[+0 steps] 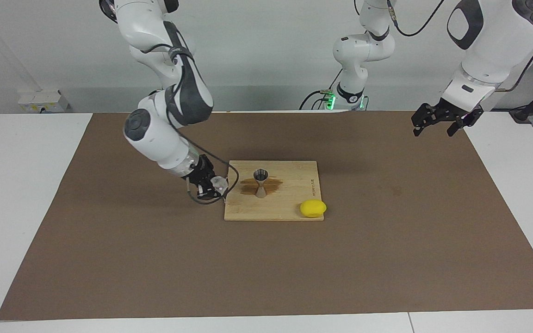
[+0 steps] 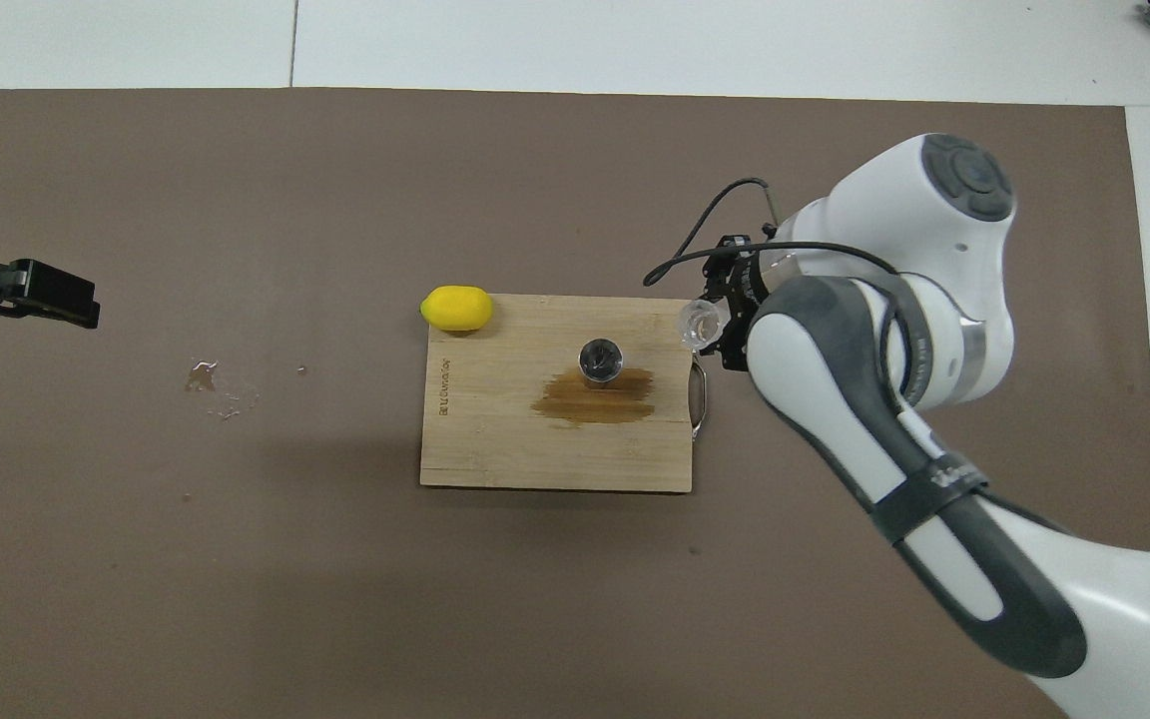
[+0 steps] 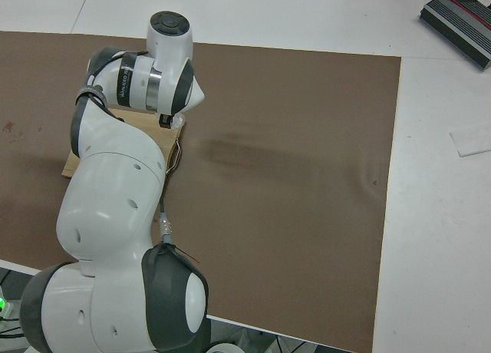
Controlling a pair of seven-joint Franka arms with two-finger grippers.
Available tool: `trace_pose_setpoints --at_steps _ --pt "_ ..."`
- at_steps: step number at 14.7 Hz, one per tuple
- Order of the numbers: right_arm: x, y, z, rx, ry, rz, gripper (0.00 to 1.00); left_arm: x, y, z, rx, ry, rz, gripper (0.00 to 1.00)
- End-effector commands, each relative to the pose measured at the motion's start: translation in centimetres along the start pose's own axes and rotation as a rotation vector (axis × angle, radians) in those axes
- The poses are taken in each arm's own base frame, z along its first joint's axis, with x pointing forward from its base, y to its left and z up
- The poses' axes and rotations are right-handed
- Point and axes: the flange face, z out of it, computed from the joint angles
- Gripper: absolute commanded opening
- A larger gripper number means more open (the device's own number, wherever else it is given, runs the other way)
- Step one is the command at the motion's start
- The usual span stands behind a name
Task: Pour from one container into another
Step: 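Carry the glass cup with the right gripper back to its spot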
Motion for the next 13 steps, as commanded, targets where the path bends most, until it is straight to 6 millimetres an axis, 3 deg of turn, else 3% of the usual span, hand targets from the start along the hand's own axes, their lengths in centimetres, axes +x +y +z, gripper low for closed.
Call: trace_pose_setpoints --at_steps 1,4,8,11,13 --pt "6.3 1.5 0.1 0.026 -0.122 0.034 0.0 -0.5 0.1 -0.5 0.021 -0.008 -0.008 1.0" --pt "12.5 2.5 0.6 0.038 -0.196 0.013 0.0 -0.3 0.4 -0.6 0.022 0.007 -0.006 1.0" --pt "19.0 3.5 1.5 0.027 -0.252 -0.035 0.0 -0.4 0.9 -0.3 0.022 -0.003 0.006 1.0" --pt "22.1 4.0 1.6 0.042 -0.267 -0.057 0.0 -0.5 1.1 -0.4 0.023 -0.002 0.014 1.0" --pt "23.0 4.3 1.5 0.044 -0.272 -0.062 0.0 -0.5 1.1 -0.4 0.023 -0.003 0.014 1.0"
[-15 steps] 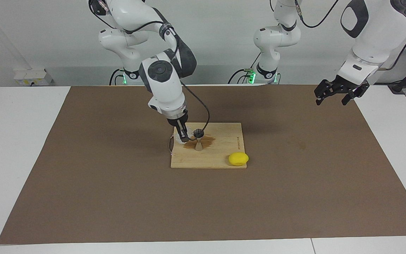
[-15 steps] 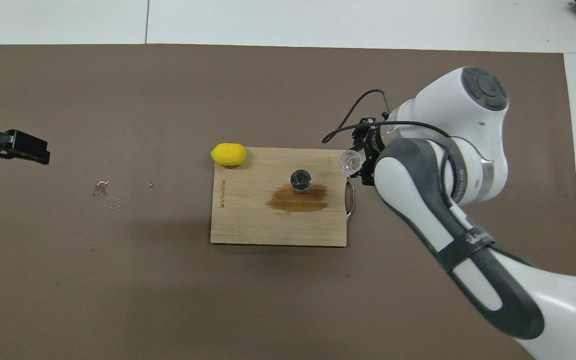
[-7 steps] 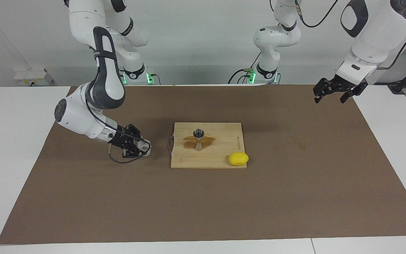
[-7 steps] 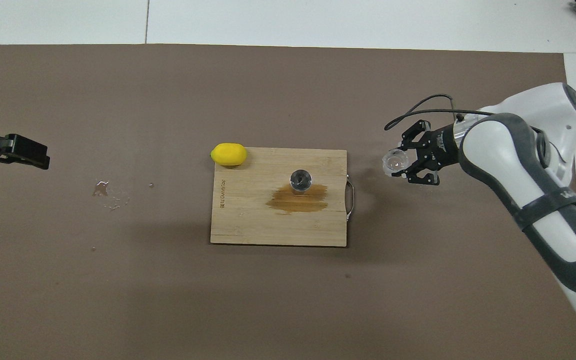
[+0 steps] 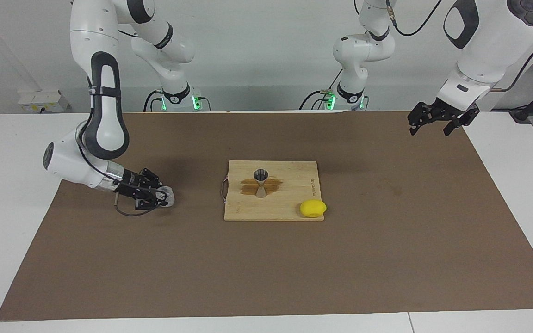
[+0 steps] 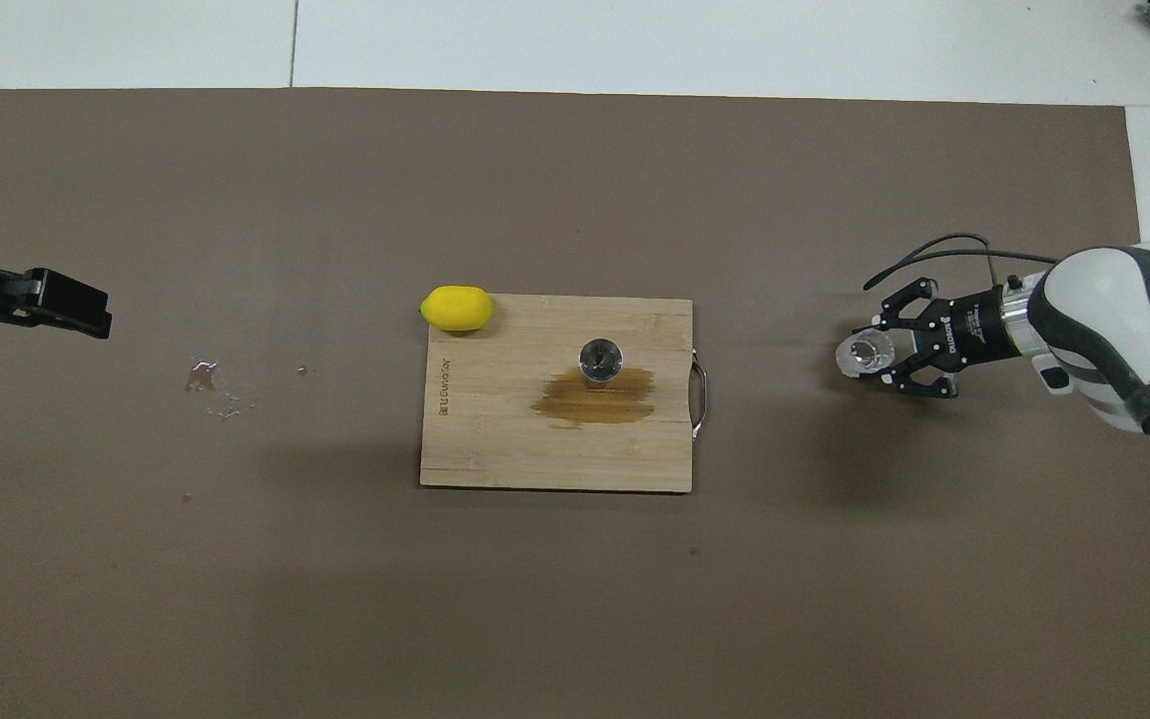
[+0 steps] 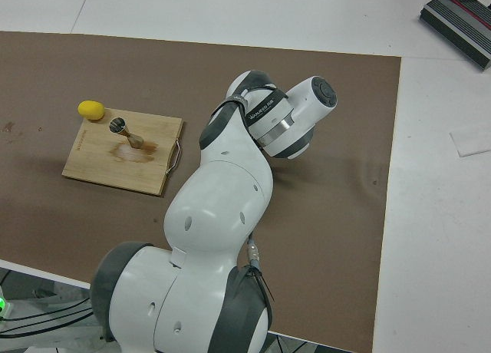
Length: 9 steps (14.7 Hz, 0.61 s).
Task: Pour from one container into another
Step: 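Carry the glass cup with the right gripper back to its spot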
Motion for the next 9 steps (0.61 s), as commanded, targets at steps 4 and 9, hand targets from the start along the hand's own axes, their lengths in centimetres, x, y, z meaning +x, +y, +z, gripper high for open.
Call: trace_pose_setpoints --at_steps 4,9 --pt "1.1 0.9 -1.1 0.034 -0.02 -0.004 1.0 -0.5 1.0 -0.3 0.022 -0.007 0.013 1.0" --pt "-1.7 1.8 -4.9 0.039 0.067 -0.131 1.0 -0.6 0.2 -0.3 0.022 -0.01 -0.001 1.0"
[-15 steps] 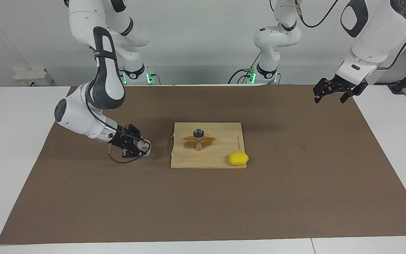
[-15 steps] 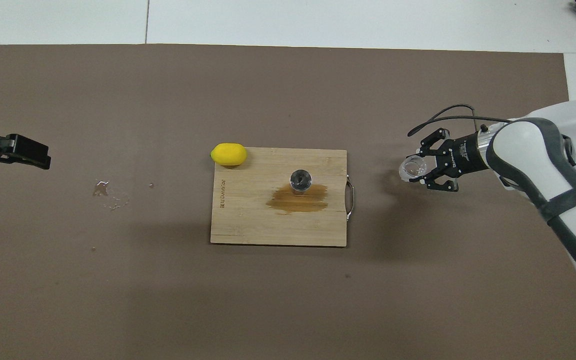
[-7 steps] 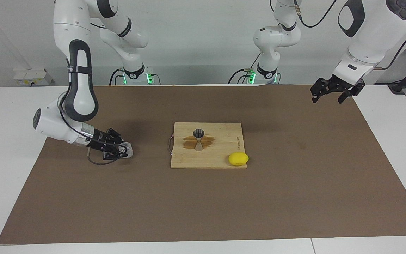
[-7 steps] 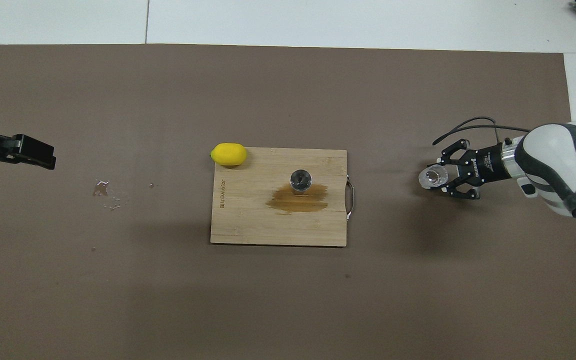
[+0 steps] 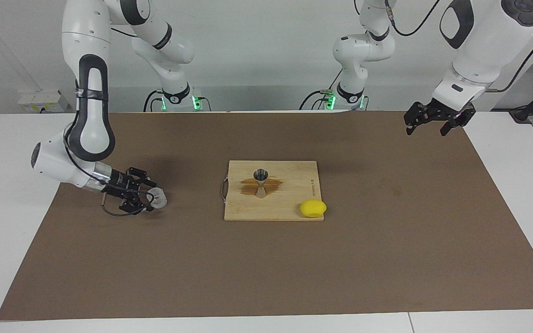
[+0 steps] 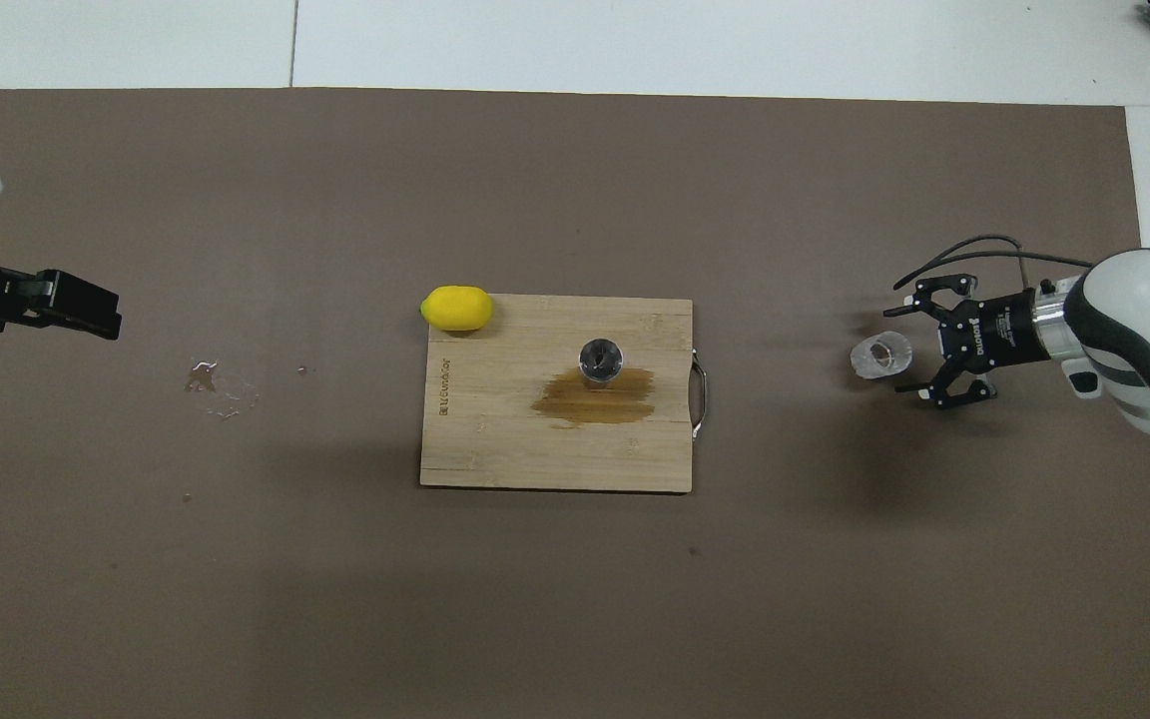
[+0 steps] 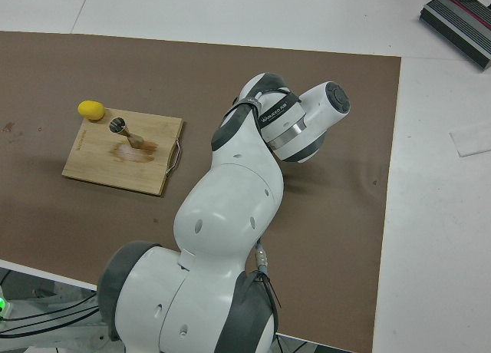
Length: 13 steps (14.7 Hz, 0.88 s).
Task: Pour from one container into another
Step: 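Lower the glass cup onto the table and open the right gripper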
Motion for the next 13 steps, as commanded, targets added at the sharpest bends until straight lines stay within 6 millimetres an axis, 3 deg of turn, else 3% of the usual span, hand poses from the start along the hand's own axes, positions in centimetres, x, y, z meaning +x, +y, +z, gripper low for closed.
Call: trace_pose_setpoints --at_steps 1,4,9,12,13 --pt "-2.6 1.5 -3.3 -0.011 0.085 -0.165 1.0 -0.7 -0.7 -0.3 0.021 -0.009 -0.016 1.0" --pt "-5.1 2.0 -5.0 -0.097 0.17 -0.386 1.0 -0.6 -0.4 -0.3 0.021 -0.009 -0.01 1.0" --pt "-10.1 1.0 -3.3 -0.403 0.352 -0.877 1.0 -0.6 -0.4 -0.3 0.021 -0.009 -0.012 1.0" --pt "-13.3 -0.1 -1.5 -0.474 0.424 -1.032 1.0 -0.6 -0.5 -0.3 0.021 -0.009 -0.013 1.0" --pt "-14.6 -0.9 -1.9 -0.459 0.45 -1.062 1.0 -0.6 -0.5 -0.3 0.021 -0.009 -0.013 1.0"
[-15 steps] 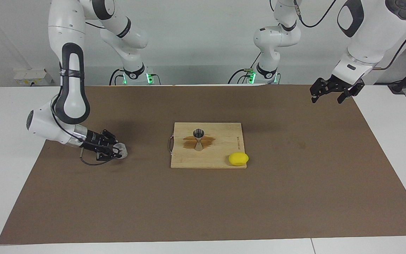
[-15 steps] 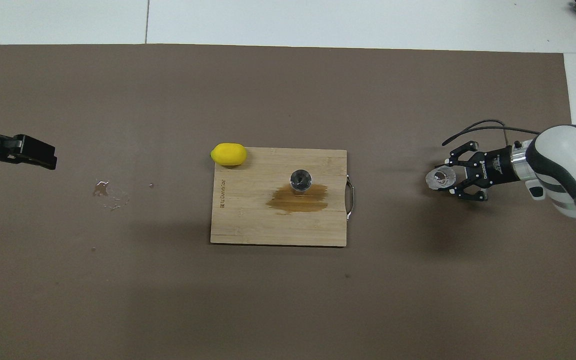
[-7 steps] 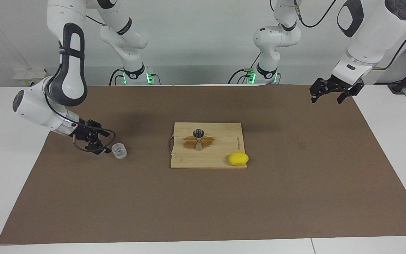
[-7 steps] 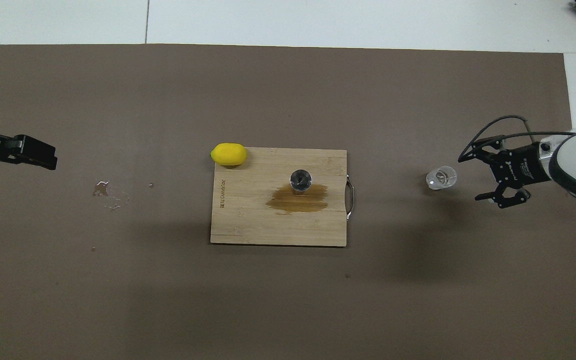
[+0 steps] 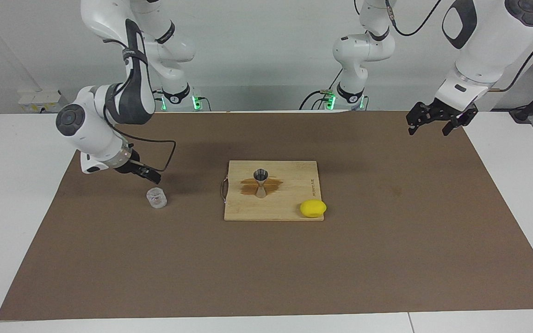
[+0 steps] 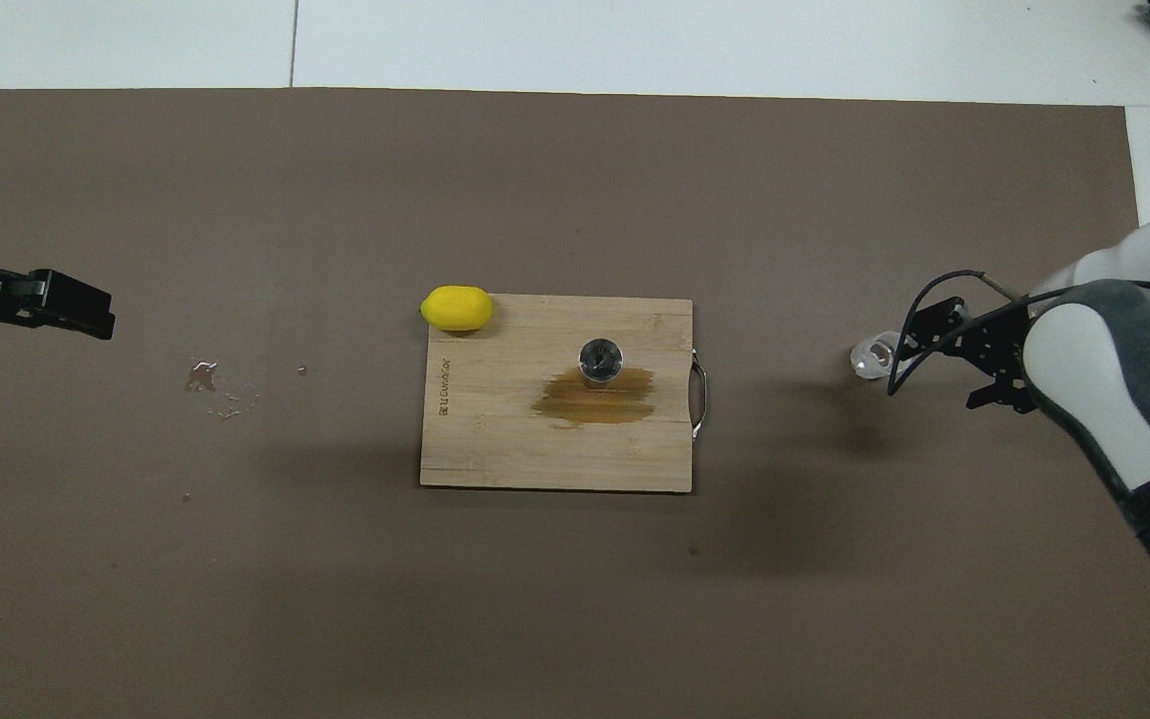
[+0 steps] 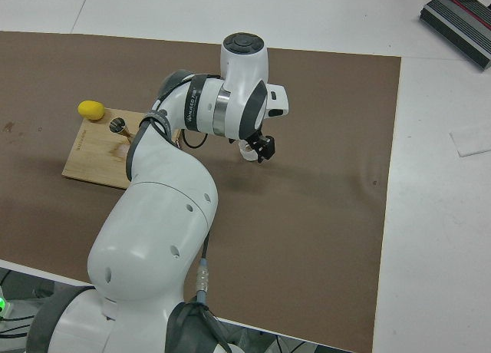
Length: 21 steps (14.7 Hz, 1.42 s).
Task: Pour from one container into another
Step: 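Lower the glass cup onto the table and open the right gripper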
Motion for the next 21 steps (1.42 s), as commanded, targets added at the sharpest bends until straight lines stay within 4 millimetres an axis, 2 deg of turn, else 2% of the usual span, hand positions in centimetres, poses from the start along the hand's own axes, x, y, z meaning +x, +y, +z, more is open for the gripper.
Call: trace_pose_setpoints --at_steps 1,4,6,10,12,21 --pt "-0.4 -2.4 -2.6 -0.018 0.078 -0.104 1.0 -0.6 0.0 -0.4 0.021 -0.008 -0.005 1.0" --pt "-0.8 -3.3 -7.8 -0.018 0.179 -0.137 1.0 -0.6 -0.1 -0.4 0.021 -0.008 -0.006 1.0" --pt "-2.3 -4.1 -11.7 -0.006 0.245 -0.158 1.0 -0.6 0.0 -0.4 0.021 -0.008 -0.005 1.0" --pt "-4.4 -3.9 -19.0 -0.048 0.259 -0.158 1.0 -0.6 -0.1 -0.4 0.021 -0.008 -0.006 1.0" --pt "-5.9 -3.6 -20.5 -0.045 0.254 -0.159 1.0 -0.6 -0.1 -0.4 0.021 -0.008 -0.006 1.0" --pt "-7.7 -3.4 -20.0 -0.054 0.147 -0.194 1.0 -0.6 -0.1 -0.4 0.021 -0.008 -0.006 1.0"
